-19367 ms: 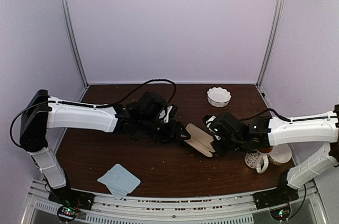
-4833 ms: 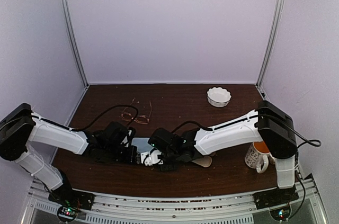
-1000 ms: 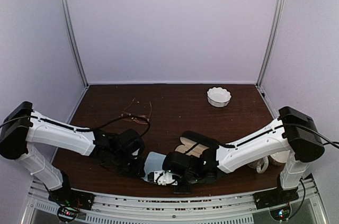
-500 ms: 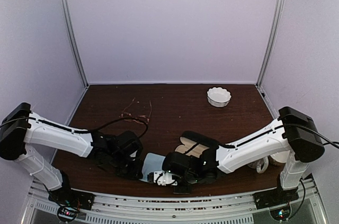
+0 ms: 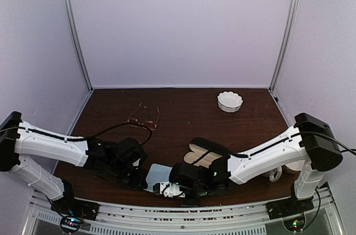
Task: Organize the sunglasses
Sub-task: Pick up the glasses cleaning cloth from the corner of the board.
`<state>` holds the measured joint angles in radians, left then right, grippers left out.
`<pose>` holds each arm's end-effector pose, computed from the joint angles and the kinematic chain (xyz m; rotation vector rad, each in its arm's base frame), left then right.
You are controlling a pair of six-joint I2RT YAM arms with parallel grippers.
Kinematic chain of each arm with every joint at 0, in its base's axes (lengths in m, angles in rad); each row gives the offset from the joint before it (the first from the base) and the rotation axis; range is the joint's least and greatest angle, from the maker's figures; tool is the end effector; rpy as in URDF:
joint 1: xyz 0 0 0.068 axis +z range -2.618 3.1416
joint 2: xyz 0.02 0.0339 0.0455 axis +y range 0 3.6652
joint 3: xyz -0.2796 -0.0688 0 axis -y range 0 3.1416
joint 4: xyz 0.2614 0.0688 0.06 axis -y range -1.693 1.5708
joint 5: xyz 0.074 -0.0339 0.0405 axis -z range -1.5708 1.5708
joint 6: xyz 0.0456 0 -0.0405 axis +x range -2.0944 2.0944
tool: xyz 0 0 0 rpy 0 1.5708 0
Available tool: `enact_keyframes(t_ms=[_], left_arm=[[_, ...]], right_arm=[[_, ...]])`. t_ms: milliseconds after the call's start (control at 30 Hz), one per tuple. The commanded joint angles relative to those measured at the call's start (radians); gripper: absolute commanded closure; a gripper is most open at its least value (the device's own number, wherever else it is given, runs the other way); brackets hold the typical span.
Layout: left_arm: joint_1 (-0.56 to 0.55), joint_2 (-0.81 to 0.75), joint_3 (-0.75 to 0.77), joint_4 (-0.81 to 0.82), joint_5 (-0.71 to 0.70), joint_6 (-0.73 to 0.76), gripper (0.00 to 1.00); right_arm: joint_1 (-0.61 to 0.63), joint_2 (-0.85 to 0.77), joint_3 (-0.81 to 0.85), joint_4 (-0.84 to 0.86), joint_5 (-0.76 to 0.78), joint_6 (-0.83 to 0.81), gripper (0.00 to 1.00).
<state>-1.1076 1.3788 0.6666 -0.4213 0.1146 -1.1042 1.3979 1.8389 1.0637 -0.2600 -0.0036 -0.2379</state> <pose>0.1089 -0.2298 0.1545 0.0430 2.9731 -0.6670 0.0659 0.3781 0.1402 -1.9467 1.8223 0.4050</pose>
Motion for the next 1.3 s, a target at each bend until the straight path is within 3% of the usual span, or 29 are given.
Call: enact_keyframes(t_ms=[0,1267], left_arm=[[-0.001,-0.001,0.003,-0.034,-0.024,-0.009,1.0],[0.102,0.197,0.222,-0.142,0.024,0.132,1.0]], right_arm=[[0.007,-0.044,0.026,-0.031,0.002,0.022,1.0],[-0.103,0.014,0.111,-0.09,-0.047,0.108,1.0]])
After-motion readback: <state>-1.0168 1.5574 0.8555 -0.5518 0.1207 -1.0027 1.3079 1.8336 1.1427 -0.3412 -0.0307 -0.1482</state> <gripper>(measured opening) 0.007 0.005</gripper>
